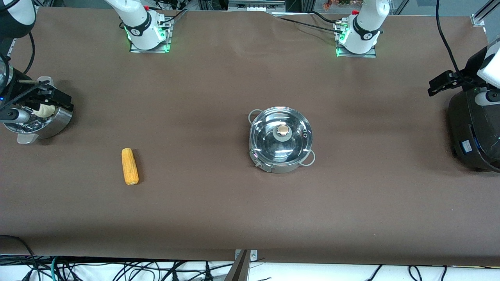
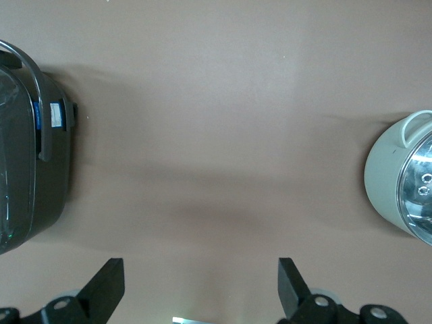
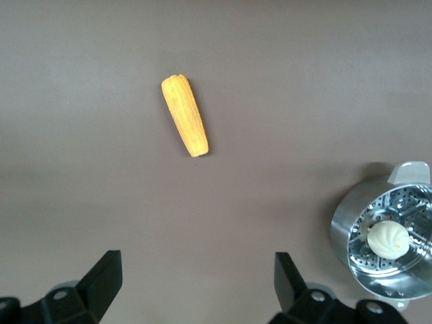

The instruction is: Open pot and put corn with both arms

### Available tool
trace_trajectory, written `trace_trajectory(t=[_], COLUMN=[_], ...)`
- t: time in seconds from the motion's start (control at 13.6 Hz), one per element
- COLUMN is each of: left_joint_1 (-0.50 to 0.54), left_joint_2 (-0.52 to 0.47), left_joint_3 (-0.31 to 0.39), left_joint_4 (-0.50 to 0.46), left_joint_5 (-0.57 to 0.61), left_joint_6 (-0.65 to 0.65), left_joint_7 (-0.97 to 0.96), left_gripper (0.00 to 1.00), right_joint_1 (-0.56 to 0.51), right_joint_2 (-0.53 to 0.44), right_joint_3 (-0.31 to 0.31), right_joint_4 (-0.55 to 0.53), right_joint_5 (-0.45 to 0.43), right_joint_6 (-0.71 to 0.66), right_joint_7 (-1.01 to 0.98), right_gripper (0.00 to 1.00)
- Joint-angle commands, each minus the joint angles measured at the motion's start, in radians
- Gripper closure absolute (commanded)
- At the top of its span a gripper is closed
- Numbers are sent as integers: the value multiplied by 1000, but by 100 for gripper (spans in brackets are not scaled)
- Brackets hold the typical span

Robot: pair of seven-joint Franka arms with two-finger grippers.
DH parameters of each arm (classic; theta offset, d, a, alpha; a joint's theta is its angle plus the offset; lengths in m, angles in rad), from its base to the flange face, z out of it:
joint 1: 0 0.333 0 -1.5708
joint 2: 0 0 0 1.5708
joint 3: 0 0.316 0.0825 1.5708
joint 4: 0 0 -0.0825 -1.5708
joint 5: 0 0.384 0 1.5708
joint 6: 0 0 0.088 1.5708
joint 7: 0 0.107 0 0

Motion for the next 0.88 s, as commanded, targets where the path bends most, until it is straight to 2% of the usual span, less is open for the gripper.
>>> trace_trajectory(t=[0.0, 0.37, 0.66, 0.81], left_joint_1=[5, -3, 3, 5], left_joint_2=[13, 33, 44, 53], left_joint_3=[-4, -4, -2, -2], left_joint_4=[35, 40, 58, 64], left_joint_5=[4, 3, -8, -16], left_joint_6=[-25, -17, -17, -22], left_joint_7=[19, 25, 35, 36], left_gripper=[0, 0, 0, 0], right_joint_1=[-11, -2, 4, 6], right_joint_2=[46, 135, 227, 305], right_joint_3=[7, 16, 18, 19], right_joint_4=[30, 29, 29, 29], right_joint_5=[4, 8, 40, 86], right_joint_6=[9, 120, 219, 302], right_joint_7=[-9, -11, -61, -92], right_gripper=[0, 0, 0, 0])
